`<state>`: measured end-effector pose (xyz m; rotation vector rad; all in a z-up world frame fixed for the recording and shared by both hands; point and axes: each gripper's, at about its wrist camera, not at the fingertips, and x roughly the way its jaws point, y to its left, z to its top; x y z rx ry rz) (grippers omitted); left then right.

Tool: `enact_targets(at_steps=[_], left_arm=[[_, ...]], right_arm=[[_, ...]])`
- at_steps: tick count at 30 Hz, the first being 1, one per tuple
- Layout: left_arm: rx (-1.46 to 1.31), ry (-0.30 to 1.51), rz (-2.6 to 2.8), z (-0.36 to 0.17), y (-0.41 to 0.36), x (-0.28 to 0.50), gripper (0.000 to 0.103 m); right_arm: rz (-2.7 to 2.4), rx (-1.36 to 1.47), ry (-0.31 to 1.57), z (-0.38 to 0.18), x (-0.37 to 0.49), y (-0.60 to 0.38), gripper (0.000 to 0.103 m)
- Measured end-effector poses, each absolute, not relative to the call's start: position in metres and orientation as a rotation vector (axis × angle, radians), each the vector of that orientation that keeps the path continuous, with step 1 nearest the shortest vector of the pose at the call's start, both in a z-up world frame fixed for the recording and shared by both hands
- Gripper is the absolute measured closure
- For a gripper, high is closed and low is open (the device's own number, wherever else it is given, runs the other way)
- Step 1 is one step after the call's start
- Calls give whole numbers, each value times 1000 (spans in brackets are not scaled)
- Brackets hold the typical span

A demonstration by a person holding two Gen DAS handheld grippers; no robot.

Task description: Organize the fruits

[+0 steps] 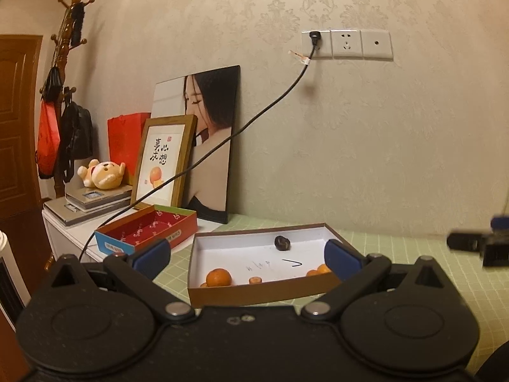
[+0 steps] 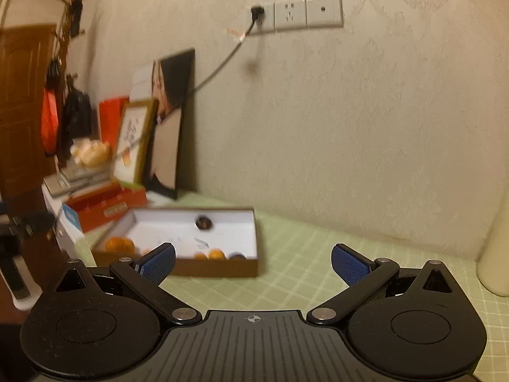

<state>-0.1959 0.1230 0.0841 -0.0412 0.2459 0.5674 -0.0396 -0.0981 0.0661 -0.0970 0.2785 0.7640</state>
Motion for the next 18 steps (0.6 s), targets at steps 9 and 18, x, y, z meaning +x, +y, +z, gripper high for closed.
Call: enact_targets(at_steps=[9, 18], left_arm=[[-45, 248, 564, 82, 124, -197, 6], [-41, 243, 560, 81, 124, -197, 6]], right_arm=[[767, -110, 280, 62, -35, -91, 0], [782, -120, 268, 62, -38, -91, 0]])
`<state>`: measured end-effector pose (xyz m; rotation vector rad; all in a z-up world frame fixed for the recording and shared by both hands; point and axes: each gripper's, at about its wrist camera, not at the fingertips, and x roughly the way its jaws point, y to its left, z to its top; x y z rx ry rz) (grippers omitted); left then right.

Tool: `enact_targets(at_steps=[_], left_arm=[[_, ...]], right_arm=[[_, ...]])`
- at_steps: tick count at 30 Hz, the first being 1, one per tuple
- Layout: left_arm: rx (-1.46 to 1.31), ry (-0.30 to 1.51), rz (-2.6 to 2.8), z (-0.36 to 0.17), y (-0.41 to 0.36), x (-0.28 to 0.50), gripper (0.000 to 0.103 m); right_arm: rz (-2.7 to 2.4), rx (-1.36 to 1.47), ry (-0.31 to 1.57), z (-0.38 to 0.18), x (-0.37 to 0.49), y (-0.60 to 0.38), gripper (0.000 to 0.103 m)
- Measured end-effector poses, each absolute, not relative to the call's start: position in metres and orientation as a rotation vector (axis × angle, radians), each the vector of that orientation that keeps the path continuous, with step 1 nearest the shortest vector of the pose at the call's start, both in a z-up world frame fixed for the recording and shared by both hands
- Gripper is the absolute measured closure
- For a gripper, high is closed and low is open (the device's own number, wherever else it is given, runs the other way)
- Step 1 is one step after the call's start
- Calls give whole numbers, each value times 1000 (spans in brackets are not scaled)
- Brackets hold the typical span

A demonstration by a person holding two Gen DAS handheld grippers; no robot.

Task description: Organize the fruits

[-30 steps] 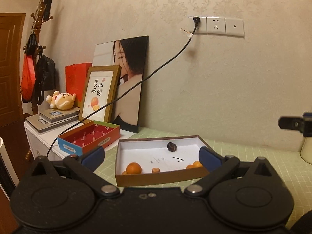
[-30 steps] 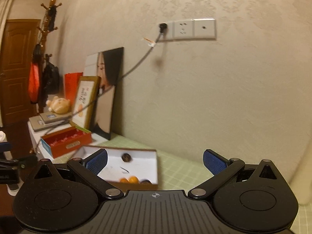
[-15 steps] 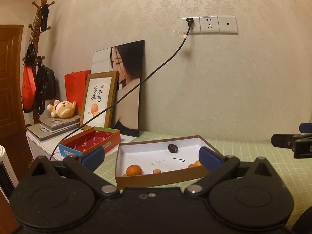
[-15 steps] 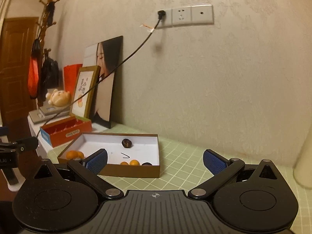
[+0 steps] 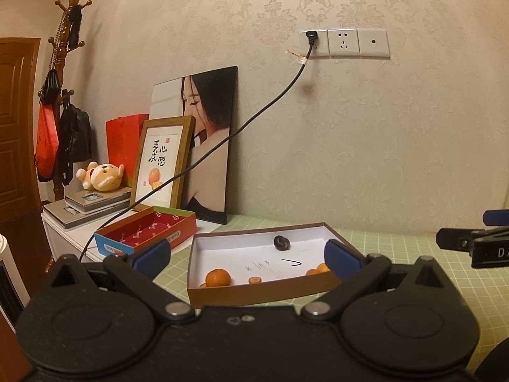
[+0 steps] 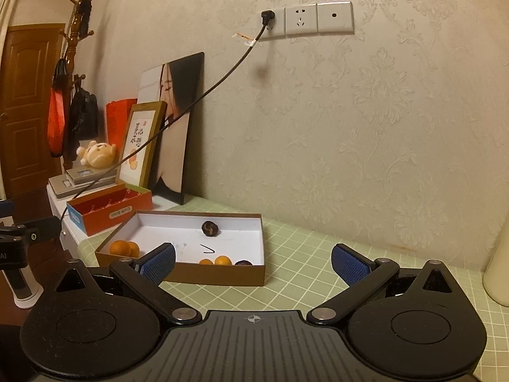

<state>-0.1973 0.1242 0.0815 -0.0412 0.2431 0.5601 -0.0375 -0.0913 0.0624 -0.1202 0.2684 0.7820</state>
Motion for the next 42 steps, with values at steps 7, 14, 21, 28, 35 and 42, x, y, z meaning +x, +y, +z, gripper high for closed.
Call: enact_targets(at_steps=[7, 14, 21, 28, 35, 42], left_arm=[[-31, 249, 555, 81, 122, -196, 6], [-38, 248, 555, 81, 122, -196, 6], [-42, 248, 553, 81, 122, -195, 6], [-46, 249, 553, 81, 122, -196, 6], [-44, 251, 552, 82, 123, -196, 6], [-46, 253, 551, 82, 123, -196, 6]], right_arm=[[782, -120, 277, 63, -36, -92, 0], [781, -121, 280, 63, -35, -93, 0], [782, -122, 281, 63, -34, -93, 0], [778, -126, 282, 64, -35, -91, 0], [780, -125, 282, 64, -35, -93, 0], [779, -124, 282, 64, -35, -93, 0]])
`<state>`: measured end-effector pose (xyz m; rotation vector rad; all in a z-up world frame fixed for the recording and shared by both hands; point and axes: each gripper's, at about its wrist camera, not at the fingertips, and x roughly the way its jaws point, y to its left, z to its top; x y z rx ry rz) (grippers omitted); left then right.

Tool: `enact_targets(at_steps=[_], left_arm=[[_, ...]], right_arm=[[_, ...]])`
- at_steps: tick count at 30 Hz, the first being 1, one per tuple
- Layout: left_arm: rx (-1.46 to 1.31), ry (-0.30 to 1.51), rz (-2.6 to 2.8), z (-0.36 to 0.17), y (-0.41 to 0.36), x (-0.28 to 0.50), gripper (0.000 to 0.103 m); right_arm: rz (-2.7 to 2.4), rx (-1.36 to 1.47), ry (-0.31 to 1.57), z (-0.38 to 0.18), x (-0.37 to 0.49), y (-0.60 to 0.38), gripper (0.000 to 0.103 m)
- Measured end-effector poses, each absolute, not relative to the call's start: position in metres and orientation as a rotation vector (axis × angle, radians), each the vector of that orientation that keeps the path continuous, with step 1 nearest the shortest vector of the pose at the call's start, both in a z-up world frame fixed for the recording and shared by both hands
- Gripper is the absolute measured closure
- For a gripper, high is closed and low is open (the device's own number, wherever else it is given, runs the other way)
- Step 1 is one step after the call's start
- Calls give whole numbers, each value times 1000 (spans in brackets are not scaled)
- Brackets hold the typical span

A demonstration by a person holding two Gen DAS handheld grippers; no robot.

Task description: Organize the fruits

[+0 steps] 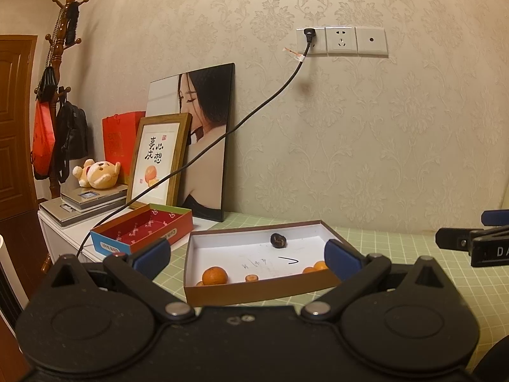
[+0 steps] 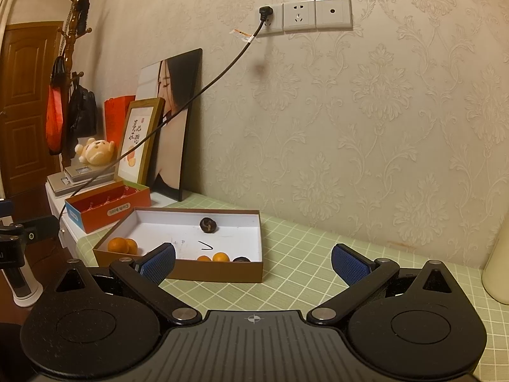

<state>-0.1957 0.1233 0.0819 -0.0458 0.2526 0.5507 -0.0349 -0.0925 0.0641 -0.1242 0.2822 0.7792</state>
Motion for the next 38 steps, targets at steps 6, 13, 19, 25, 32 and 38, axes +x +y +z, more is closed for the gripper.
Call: enact_targets(at_steps=[6, 13, 19, 25, 32, 38], left_arm=[[-46, 254, 548, 82, 124, -195, 6], [-46, 255, 548, 82, 123, -195, 6], [-45, 254, 548, 82, 123, -195, 6], [-45, 243, 554, 81, 123, -194, 6], [-40, 247, 547, 81, 124, -197, 7], [-39, 248, 548, 81, 124, -198, 6]], right_arm=[[779, -125, 282, 64, -35, -92, 0], [779, -126, 283, 64, -35, -92, 0], [779, -126, 283, 64, -35, -92, 0], [779, -126, 283, 64, -35, -92, 0], [787, -131, 278, 64, -36, -92, 0], [794, -135, 276, 63, -36, -93, 0]])
